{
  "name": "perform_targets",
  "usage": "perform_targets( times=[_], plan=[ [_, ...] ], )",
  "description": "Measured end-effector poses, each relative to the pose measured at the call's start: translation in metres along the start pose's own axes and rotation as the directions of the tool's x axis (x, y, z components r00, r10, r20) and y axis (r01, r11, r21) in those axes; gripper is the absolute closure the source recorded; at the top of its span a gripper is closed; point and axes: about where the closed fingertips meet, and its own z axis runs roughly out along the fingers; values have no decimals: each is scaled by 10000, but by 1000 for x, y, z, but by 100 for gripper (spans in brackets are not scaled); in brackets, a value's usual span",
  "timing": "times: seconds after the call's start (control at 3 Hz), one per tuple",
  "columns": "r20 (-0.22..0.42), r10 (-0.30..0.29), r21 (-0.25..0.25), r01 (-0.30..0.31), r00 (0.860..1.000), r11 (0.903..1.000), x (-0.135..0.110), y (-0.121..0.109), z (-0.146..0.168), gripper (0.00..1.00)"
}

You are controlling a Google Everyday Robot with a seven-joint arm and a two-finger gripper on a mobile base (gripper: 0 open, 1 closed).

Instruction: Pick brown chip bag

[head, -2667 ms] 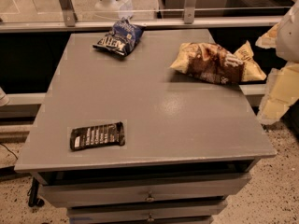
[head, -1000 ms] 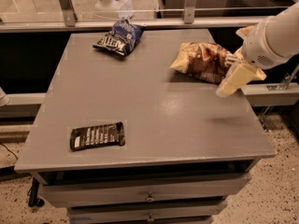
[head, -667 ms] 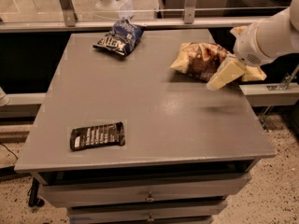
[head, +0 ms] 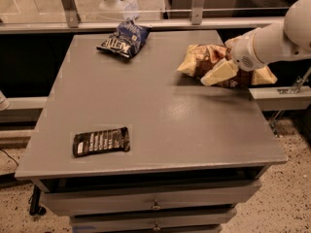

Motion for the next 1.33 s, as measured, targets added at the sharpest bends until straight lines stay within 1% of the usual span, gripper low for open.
perform_targets(
  times=[0.33, 0.67, 1.0, 1.33],
  plan=[
    [236, 459, -328, -451, 9987, 9984, 2, 1, 19, 41],
    [445, 601, -511, -579, 9972, 9970, -1, 3, 28, 65],
    [772, 619, -578, -575, 9951, 9967, -10, 3, 22, 87],
    [1227, 781, -774, -690, 9894, 9946, -29, 6, 3, 100]
  ],
)
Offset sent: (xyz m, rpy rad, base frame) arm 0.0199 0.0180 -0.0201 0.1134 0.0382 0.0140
